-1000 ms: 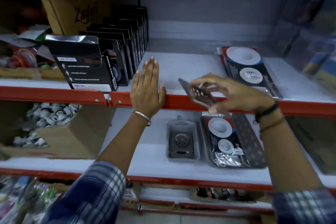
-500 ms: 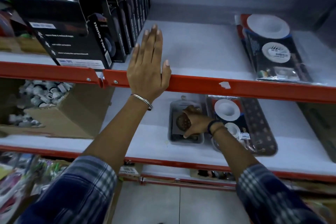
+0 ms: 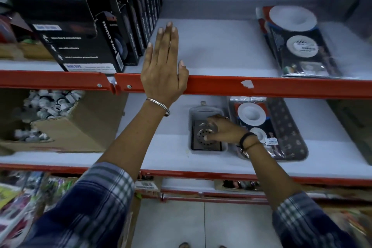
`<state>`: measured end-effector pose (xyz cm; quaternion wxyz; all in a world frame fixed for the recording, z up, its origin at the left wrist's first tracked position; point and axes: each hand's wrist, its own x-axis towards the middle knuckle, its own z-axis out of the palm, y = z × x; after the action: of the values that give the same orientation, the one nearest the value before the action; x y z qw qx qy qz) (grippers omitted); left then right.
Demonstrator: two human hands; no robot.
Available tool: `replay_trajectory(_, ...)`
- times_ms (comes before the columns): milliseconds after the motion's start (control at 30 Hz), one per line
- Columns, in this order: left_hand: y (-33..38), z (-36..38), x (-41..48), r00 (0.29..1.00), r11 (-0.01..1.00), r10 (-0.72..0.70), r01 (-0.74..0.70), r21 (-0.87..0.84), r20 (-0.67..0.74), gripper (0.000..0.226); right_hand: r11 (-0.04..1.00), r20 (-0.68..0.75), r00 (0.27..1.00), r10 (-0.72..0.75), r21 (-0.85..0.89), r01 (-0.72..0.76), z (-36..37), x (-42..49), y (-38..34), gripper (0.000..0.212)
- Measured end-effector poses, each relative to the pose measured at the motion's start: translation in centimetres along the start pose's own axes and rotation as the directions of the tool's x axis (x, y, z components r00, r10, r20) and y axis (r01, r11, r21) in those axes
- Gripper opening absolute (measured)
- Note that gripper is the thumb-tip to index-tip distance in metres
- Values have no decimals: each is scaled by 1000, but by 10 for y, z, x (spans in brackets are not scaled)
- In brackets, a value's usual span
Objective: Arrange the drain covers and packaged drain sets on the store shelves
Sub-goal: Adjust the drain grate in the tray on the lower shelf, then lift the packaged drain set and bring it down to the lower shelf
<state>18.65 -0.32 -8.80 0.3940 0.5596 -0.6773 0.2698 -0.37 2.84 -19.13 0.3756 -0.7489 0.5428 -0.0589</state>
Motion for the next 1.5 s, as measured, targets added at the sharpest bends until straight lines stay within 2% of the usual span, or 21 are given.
replay_trajectory(33,1,-1,1,1000,1000,-5,5,-10,5,61,997,-20,1000,-21,74,22,-10,-17,-8,34)
replay_trajectory(100,3,-5,-1,999,997,-38,39,-67,26,61,981,-81,996,-39,186,54,-32,-52,-21,40)
replay_trajectory(167,10,-11,-2,991,970,-132,136,-200,36,59,950,-136,988,-69,292,106,-58,-89,-35,40)
replay_trajectory(267,36,-21,-3,964,831,-249,265,-490,98,54,884,-217,966,-140,412,220,-106,-137,-48,32)
replay_trajectory(333,65,-27,3,955,710,-267,288,-642,133,48,882,-314,940,-134,394,257,-139,-158,-46,31)
replay_trajectory(433,111,-27,24,941,592,-268,330,-735,206,42,913,-454,889,-63,334,235,-181,-163,-32,26)
replay_trajectory(533,162,-12,55,906,551,-254,423,-720,339,36,941,-585,811,12,280,188,-223,-153,-5,16)
replay_trajectory(600,184,9,73,852,606,-245,507,-613,462,33,977,-671,739,57,191,99,-242,-139,13,17)
replay_trajectory(667,204,28,83,747,690,-236,579,-434,622,38,994,-709,697,108,86,-67,-256,-131,27,31)
replay_trajectory(733,218,37,88,613,718,-273,643,-266,742,46,976,-653,733,190,47,-212,-263,-124,40,47)
replay_trajectory(800,231,42,91,574,697,-318,681,-224,754,47,967,-581,781,230,45,-251,-267,-120,50,51)
replay_trajectory(867,235,45,93,578,654,-362,717,-243,731,45,973,-581,782,224,88,-213,-268,-115,54,50)
replay_trajectory(967,237,45,97,582,522,-420,782,-340,696,41,968,-662,713,231,228,-102,-270,-112,56,45)
replay_trajectory(1033,241,38,95,607,481,-437,781,-397,664,36,958,-699,679,224,287,-20,-272,-116,56,35)
replay_trajectory(1133,248,19,80,653,499,-436,748,-438,619,29,972,-729,665,161,235,21,-266,-131,52,34)
replay_trajectory(1233,256,-8,53,682,446,-420,730,-518,599,23,979,-791,606,87,179,93,-243,-156,46,32)
replay_trajectory(1333,263,-39,16,745,484,-412,667,-567,525,15,980,-833,553,5,113,162,-204,-187,42,29)
replay_trajectory(1400,267,-58,-13,775,475,-395,632,-613,493,11,976,-850,526,-23,94,194,-173,-207,43,30)
replay_trajectory(1500,270,-78,-60,778,472,-393,628,-619,490,17,969,-880,474,-33,87,231,-124,-230,54,30)
